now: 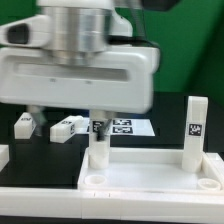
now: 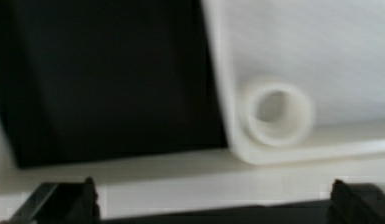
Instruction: Assemble desk
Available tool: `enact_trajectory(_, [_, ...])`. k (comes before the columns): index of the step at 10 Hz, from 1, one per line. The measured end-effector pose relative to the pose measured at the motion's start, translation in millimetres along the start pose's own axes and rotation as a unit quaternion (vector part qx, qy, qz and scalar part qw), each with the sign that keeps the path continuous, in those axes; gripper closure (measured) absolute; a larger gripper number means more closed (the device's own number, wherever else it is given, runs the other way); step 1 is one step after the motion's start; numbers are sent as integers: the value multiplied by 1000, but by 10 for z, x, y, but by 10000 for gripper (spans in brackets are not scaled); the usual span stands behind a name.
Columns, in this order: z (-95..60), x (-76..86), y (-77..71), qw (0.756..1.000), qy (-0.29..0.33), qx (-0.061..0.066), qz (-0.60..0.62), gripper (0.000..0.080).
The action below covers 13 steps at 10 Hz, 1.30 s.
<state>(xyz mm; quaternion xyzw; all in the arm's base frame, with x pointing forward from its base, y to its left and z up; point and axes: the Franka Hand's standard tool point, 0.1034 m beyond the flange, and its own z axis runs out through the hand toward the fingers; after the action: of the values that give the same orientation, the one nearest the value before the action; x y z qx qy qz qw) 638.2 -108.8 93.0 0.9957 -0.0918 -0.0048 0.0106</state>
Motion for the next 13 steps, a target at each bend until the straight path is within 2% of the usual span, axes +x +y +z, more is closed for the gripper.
enact_trajectory(1, [20, -83, 194, 1000, -6, 7, 20, 151])
enact_trajectory(2, [57, -163, 325, 1000, -9, 11, 28, 151])
enact_trajectory(7, [74, -175, 334, 999, -11, 10, 32, 151])
enact_trajectory(8, [86, -268, 457, 999, -15, 9, 44, 151])
enact_trajectory(9, [97, -464, 595, 998, -23, 9, 65, 151])
enact_trajectory(10, [106, -670, 725, 995, -34, 17, 89, 151])
enact_trajectory(12, [144, -849, 780, 993, -45, 23, 105, 151])
enact_trajectory(13, [140, -820, 771, 994, -43, 22, 103, 151])
